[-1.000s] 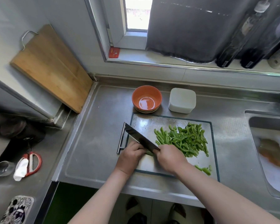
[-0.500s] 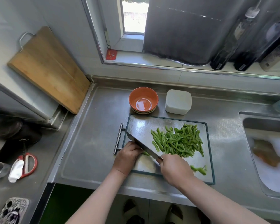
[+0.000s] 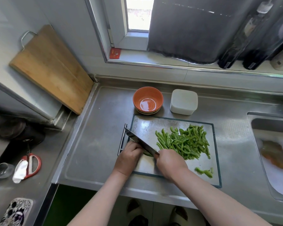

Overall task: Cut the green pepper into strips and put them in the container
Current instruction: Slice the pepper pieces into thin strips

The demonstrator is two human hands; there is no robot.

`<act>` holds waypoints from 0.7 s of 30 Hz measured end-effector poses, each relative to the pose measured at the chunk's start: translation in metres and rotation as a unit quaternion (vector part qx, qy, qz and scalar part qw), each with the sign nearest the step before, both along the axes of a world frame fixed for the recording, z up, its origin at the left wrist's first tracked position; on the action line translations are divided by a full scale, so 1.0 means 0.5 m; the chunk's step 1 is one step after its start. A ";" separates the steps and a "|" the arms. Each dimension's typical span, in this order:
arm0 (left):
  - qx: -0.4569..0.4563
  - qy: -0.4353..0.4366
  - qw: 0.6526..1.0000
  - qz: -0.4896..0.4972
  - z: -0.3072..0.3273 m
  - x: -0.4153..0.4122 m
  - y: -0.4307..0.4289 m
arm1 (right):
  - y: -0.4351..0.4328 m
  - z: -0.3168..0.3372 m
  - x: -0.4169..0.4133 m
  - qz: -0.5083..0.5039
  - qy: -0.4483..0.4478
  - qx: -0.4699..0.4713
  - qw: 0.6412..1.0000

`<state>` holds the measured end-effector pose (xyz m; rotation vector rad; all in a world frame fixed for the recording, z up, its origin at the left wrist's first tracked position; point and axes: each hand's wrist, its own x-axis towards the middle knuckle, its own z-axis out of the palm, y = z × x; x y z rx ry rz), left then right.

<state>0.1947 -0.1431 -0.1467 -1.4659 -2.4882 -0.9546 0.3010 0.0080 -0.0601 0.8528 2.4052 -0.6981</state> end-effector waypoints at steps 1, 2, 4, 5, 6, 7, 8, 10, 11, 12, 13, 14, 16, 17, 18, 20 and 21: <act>-0.004 0.007 1.000 -0.004 0.000 -0.005 0.000 | 0.000 0.001 0.000 -0.001 -0.001 -0.002 1.000; -0.011 0.015 1.000 -0.015 -0.002 -0.010 0.000 | 0.000 0.001 0.000 -0.002 0.000 -0.004 1.000; -0.023 0.023 0.999 -0.037 -0.004 -0.017 -0.003 | 0.001 0.004 0.004 -0.004 0.002 -0.007 1.000; -0.026 0.024 0.998 -0.043 -0.005 -0.019 -0.004 | 0.004 0.007 0.009 -0.006 0.001 -0.005 1.000; -0.029 0.023 0.998 -0.046 -0.004 -0.021 -0.004 | 0.007 0.009 0.015 -0.008 -0.002 -0.004 1.000; -0.030 0.020 0.998 -0.048 -0.004 -0.024 -0.004 | 0.010 0.012 0.022 -0.010 -0.004 -0.004 1.000; -0.031 0.017 0.998 -0.050 -0.003 -0.024 -0.004 | 0.013 0.014 0.028 -0.012 -0.007 -0.005 1.000; -0.031 0.019 0.998 -0.051 -0.001 -0.021 -0.002 | 0.012 0.016 0.032 -0.008 -0.013 0.002 1.000; -0.032 0.019 0.998 -0.049 0.000 -0.021 0.000 | 0.007 0.016 0.028 -0.003 -0.014 0.007 1.000; -0.034 0.016 0.998 -0.047 0.001 -0.019 0.001 | 0.001 0.015 0.020 -0.002 -0.013 0.009 1.000; -0.032 0.012 0.998 -0.044 0.002 -0.017 0.002 | -0.004 0.013 0.009 -0.002 -0.009 0.010 1.000; -0.028 0.010 0.999 -0.041 0.002 -0.016 0.001 | -0.008 0.011 -0.003 -0.004 -0.007 0.008 1.000; -0.028 0.003 0.999 -0.036 0.003 -0.014 0.000 | -0.012 0.010 -0.021 -0.004 0.001 0.007 1.000; -0.025 0.001 0.999 -0.033 0.004 -0.013 0.000 | -0.011 0.010 -0.024 -0.004 0.007 0.006 1.000; -0.021 -0.002 0.999 -0.030 0.005 -0.012 -0.001 | -0.009 0.011 -0.024 -0.006 0.014 0.003 1.000; -0.013 -0.004 0.999 -0.033 0.007 -0.010 -0.002 | -0.003 0.016 -0.011 -0.010 0.028 -0.003 1.000; -0.009 -0.004 0.999 -0.035 0.009 -0.010 -0.002 | 0.002 0.019 -0.001 -0.011 0.033 -0.004 0.999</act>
